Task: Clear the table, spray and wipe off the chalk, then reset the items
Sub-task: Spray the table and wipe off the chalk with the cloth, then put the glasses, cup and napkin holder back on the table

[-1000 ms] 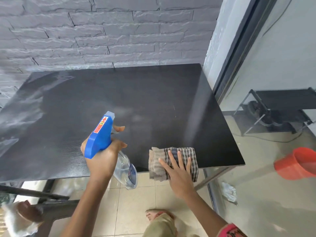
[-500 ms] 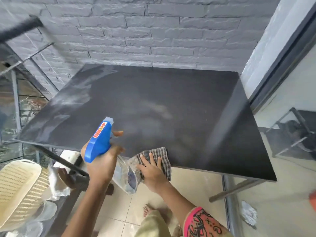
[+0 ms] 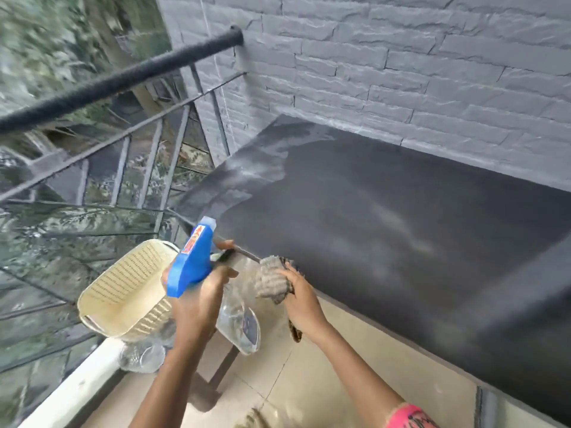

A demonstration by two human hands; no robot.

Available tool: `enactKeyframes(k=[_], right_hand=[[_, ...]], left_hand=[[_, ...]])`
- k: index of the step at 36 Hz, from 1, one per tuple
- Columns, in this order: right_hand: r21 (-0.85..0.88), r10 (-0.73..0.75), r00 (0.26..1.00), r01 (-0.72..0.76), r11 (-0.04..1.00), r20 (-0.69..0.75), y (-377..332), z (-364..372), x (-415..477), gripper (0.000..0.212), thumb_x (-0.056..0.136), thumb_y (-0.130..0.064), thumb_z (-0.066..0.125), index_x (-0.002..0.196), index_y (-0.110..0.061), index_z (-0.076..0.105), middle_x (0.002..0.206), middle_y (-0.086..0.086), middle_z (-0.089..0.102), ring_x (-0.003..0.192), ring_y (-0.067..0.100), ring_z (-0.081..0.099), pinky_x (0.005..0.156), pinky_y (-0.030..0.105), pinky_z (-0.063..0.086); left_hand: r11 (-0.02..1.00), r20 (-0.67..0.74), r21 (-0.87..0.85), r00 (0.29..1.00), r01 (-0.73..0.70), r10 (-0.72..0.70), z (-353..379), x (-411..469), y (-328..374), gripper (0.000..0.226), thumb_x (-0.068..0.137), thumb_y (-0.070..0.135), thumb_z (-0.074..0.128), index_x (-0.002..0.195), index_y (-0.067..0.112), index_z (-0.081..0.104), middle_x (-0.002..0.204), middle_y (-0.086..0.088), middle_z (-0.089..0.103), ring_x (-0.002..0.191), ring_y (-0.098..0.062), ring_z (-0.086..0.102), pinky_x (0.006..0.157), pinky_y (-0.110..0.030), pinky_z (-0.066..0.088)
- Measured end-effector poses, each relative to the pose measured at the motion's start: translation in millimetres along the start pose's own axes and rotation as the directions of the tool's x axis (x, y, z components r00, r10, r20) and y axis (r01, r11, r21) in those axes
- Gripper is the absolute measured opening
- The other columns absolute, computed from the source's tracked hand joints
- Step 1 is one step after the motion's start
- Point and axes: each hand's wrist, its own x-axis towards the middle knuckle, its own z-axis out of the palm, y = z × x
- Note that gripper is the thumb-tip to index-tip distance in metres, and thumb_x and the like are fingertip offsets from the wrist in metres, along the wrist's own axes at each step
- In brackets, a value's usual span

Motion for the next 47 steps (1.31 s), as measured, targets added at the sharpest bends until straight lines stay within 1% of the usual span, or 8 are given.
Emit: enactKeyframes(k=[5, 10, 14, 20, 25, 29, 37, 47], right_hand=[[0.109, 0.018, 0.996, -0.027, 0.994, 0.083, -43.2, 69.1, 37.2, 0.053, 0.082, 0.014, 0.036, 0.115, -0.021, 0.058, 0.118, -0.008, 0.054, 0.097, -0.008, 0.054, 0.075, -0.001, 0.039], [0.155, 0.046, 0.988, -0.069, 0.985, 0.15, -68.3, 124.1, 68.5, 0.058, 0.08, 0.019, 0.029, 0.116, -0.016, 0.058, 0.11, -0.003, 0.062, 0.103, 0.008, 0.059, 0.085, 0.009, 0.044], [0.203, 0.046, 0.98, -0.086, 0.976, 0.191, -90.2, 165.0, 87.4, 0.057, 0.081, 0.019, 0.029, 0.109, -0.02, 0.058, 0.097, -0.005, 0.062, 0.074, -0.002, 0.056, 0.059, 0.005, 0.042], [0.209, 0.071, 0.967, -0.125, 0.97, 0.246, -101.0, 216.4, 123.5, 0.053, 0.081, 0.022, 0.027, 0.1, -0.016, 0.059, 0.101, 0.002, 0.061, 0.095, 0.013, 0.056, 0.085, 0.02, 0.045], [0.084, 0.166, 0.954, -0.192, 0.978, 0.251, -93.2, 256.6, 166.1, 0.046, 0.087, 0.011, 0.033, 0.117, -0.011, 0.06, 0.118, 0.013, 0.061, 0.111, 0.027, 0.053, 0.099, 0.036, 0.04], [0.046, 0.215, 0.931, -0.238, 0.97, 0.295, -83.2, 285.8, 205.1, 0.045, 0.089, 0.008, 0.033, 0.118, -0.015, 0.058, 0.109, 0.014, 0.06, 0.09, 0.021, 0.048, 0.08, 0.026, 0.037], [0.129, 0.262, 0.92, -0.309, 0.942, 0.292, -53.0, 351.6, 266.2, 0.045, 0.085, 0.015, 0.033, 0.1, -0.016, 0.062, 0.082, -0.001, 0.059, 0.071, 0.008, 0.049, 0.064, 0.015, 0.037], [-0.118, 0.453, 0.882, -0.44, 0.89, 0.13, 12.9, 398.9, 297.8, 0.051, 0.086, 0.008, 0.032, 0.118, -0.019, 0.061, 0.101, 0.002, 0.061, 0.084, 0.018, 0.053, 0.071, 0.02, 0.036]], left_hand=[[0.999, -0.11, 0.015, 0.994, 0.028, -0.027, -62.5, 50.6, -7.6, 0.015, 0.054, 0.019, 0.057, 0.065, 0.023, 0.066, 0.055, 0.014, 0.062, 0.049, 0.003, 0.052, 0.051, -0.003, 0.037], [0.998, -0.212, -0.01, 0.976, -0.058, 0.054, -113.8, 94.7, -17.0, 0.027, 0.057, 0.012, 0.059, 0.082, 0.012, 0.069, 0.071, 0.013, 0.069, 0.053, -0.006, 0.052, 0.055, -0.016, 0.044], [0.997, -0.317, 0.006, 0.945, -0.082, 0.079, -150.6, 121.1, -26.6, 0.036, 0.061, 0.008, 0.056, 0.082, 0.035, 0.068, 0.085, 0.003, 0.071, 0.069, -0.016, 0.062, 0.064, -0.03, 0.049], [0.992, -0.368, 0.079, 0.922, -0.096, 0.118, -186.4, 153.1, -49.1, 0.047, 0.067, 0.005, 0.052, 0.08, 0.05, 0.056, 0.094, -0.023, 0.063, 0.08, -0.042, 0.059, 0.071, -0.047, 0.052], [0.999, -0.388, 0.041, 0.921, -0.031, 0.044, -200.6, 183.3, -78.0, 0.053, 0.068, 0.007, 0.053, 0.089, 0.056, 0.058, 0.089, -0.001, 0.062, 0.078, -0.019, 0.06, 0.072, -0.034, 0.049], [0.998, -0.401, 0.047, 0.916, 0.032, -0.01, -205.8, 214.8, -109.0, 0.042, 0.067, 0.011, 0.053, 0.092, 0.044, 0.056, 0.09, 0.011, 0.065, 0.073, 0.001, 0.06, 0.067, -0.01, 0.046], [0.984, -0.458, 0.077, 0.882, 0.162, -0.109, -202.6, 262.7, -202.5, 0.037, 0.075, 0.016, 0.063, 0.096, 0.045, 0.053, 0.086, 0.015, 0.062, 0.076, -0.002, 0.056, 0.07, -0.015, 0.046], [0.922, -0.556, 0.207, 0.815, 0.327, -0.164, -197.7, 287.5, -304.5, 0.035, 0.079, 0.041, 0.065, 0.11, 0.031, 0.056, 0.095, 0.033, 0.056, 0.091, 0.006, 0.057, 0.075, -0.009, 0.043]])
